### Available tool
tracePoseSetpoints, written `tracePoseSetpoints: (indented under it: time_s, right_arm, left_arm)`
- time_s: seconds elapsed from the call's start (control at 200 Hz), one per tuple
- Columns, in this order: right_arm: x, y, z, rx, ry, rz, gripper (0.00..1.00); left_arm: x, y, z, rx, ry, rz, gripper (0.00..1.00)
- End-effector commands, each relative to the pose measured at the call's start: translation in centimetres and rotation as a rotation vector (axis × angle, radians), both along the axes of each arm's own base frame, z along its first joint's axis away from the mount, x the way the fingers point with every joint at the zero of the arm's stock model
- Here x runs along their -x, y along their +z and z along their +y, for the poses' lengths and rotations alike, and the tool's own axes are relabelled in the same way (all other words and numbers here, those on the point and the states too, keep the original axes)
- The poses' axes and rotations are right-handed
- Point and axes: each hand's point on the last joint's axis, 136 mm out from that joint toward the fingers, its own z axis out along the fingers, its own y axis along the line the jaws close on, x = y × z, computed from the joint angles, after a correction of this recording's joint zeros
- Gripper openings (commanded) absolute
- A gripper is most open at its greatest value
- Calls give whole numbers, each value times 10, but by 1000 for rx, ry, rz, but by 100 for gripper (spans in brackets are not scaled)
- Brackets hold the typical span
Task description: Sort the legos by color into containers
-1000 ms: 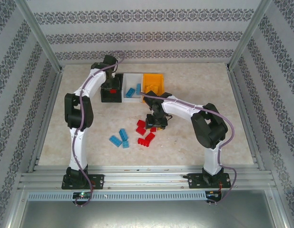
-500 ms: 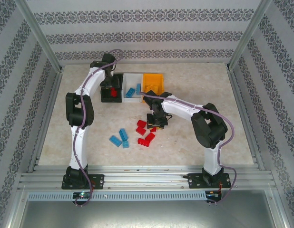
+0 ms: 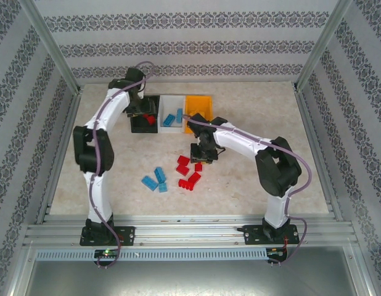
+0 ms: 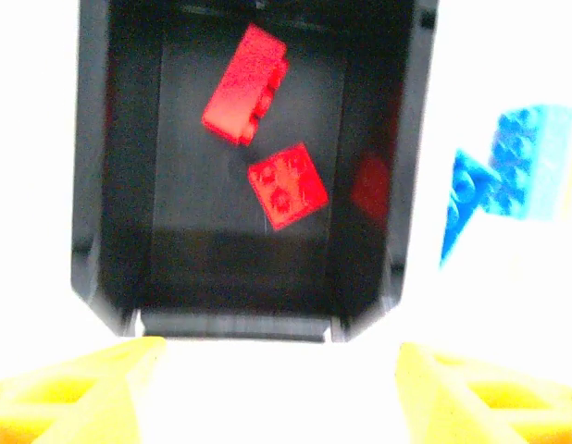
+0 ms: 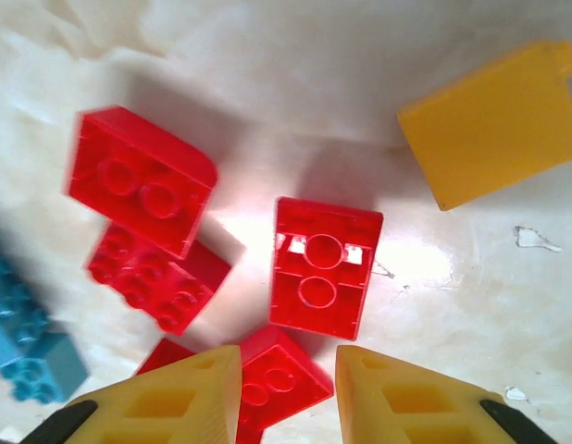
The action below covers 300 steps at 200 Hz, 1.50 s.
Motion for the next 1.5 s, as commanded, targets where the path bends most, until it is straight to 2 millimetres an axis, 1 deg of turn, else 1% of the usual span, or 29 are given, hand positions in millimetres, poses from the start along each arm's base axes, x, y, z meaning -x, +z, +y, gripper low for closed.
tracePoseSetpoints:
  time_s: [0.0, 0.055, 0.075, 0.085, 0.09, 0.11, 0.145, 0.22, 0.3, 0.43, 0.58, 0.714, 0.799, 0.919, 1.014, 1.059, 1.109, 1.189, 1.244, 1.284, 1.319, 1.379, 1.454, 1.494]
  right_arm:
    - [-23, 39, 12, -127, -56, -83, 33]
    - [-22, 41, 8, -107, -57, -50, 35]
    - [-21, 40, 5, -87, -51, -39, 39]
    - [-20, 40, 3, -75, -47, -36, 41]
    - [-19, 39, 2, -69, -45, -34, 42]
    - [-17, 38, -2, -38, -36, -28, 48]
    - [-13, 33, -9, 10, -23, -19, 54]
    - [-7, 17, -20, 78, -10, 16, 60]
    - [-4, 1, -23, 124, -3, 47, 61]
    - [-2, -14, -17, 145, -2, 58, 60]
    - [0, -36, -12, 159, 5, 87, 56]
    - [-1, -45, -3, 157, 25, 89, 55]
    - [1, -52, -1, 163, 30, 104, 53]
    - [2, -61, -7, 189, 21, 117, 47]
    - [0, -63, -11, 192, 14, 113, 40]
    - [-2, -63, -12, 190, 11, 111, 34]
    - [-4, -61, -12, 188, 14, 101, 31]
    - [-7, -52, -13, 180, 18, 82, 30]
    - [-8, -41, -9, 151, 23, 65, 30]
    - [-11, -27, -5, 113, 18, 39, 30]
    - [-14, -13, 4, 59, 20, 15, 30]
    - [-24, 14, 25, -67, 24, -35, 30]
    - [-42, 47, 57, -245, 30, -90, 31]
    - [-54, 62, 73, -333, 31, -116, 31]
  left_arm:
    - [39, 39, -2, 73, -1, -63, 67]
    - [63, 37, 1, 79, 3, -49, 69]
    - [72, 33, 1, 82, 3, -34, 69]
    - [75, 35, 1, 85, 1, -39, 70]
    - [78, 31, 1, 84, 1, -26, 70]
    - [85, 29, 2, 86, -1, -19, 70]
    - [97, 26, 3, 84, 3, -6, 71]
    - [113, 19, 2, 107, 5, 2, 72]
    - [125, 12, -1, 135, 7, 24, 73]
    - [140, 4, -4, 168, 14, 45, 73]
    - [151, -1, -6, 185, 13, 63, 74]
    - [159, -5, -4, 175, 11, 75, 74]
    - [163, -7, -2, 170, 11, 82, 74]
    - [169, -11, -3, 179, 17, 94, 74]
    - [174, -15, -3, 183, 23, 101, 75]
    - [177, -18, -3, 187, 23, 110, 75]
    - [180, -21, -3, 190, 26, 118, 75]
    - [184, -23, -3, 190, 27, 123, 75]
    - [186, -22, -3, 192, 29, 119, 75]
    - [188, -21, -3, 195, 35, 114, 75]
    - [189, -19, -3, 203, 40, 108, 75]
    - [192, -16, -6, 231, 51, 99, 75]
    - [196, -15, -10, 271, 64, 90, 75]
    - [197, -16, -14, 295, 65, 93, 75]
